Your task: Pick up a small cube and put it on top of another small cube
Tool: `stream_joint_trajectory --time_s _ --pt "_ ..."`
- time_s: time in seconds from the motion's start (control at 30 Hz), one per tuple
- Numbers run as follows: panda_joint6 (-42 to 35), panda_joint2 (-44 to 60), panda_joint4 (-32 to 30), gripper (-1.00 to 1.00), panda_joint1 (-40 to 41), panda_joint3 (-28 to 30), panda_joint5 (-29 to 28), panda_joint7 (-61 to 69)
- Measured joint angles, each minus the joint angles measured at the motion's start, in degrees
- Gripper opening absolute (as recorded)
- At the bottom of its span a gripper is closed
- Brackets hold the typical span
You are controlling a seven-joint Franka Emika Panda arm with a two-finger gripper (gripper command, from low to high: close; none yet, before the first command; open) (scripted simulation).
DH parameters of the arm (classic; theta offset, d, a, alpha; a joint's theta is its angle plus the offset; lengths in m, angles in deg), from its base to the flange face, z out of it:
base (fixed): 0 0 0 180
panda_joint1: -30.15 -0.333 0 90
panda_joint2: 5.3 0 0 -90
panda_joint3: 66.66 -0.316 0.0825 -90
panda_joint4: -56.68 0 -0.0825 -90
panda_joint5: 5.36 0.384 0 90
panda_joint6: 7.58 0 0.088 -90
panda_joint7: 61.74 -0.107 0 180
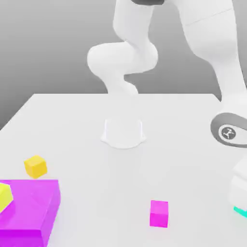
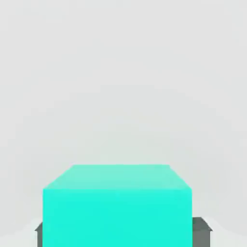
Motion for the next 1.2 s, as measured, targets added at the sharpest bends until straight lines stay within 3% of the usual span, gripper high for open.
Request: stream_joint_trajectory --time_s 0.07,0.23,0.67,0.9,1.07,1.2 --pt "-0.1 0.0 0.0 -1.0 0.1 -0.1 0.0 0.0" --pt "-6.0 -8.8 -2.6 -1.0 4.9 -4.3 6.4 3.7" --pt "-5.9 -22.8 -15.9 -1.0 22.5 16.8 9.7 -13.4" --pt "-5.8 -31.5 -23.6 -1.0 44.4 27.8 11.5 -25.3" --pt "-5.1 -37.2 -29.1 -1.0 53.3 34.6 14.9 -32.9" --pt "1.8 -31.9 -30.6 -1.0 55.5 37.9 21.4 -32.0"
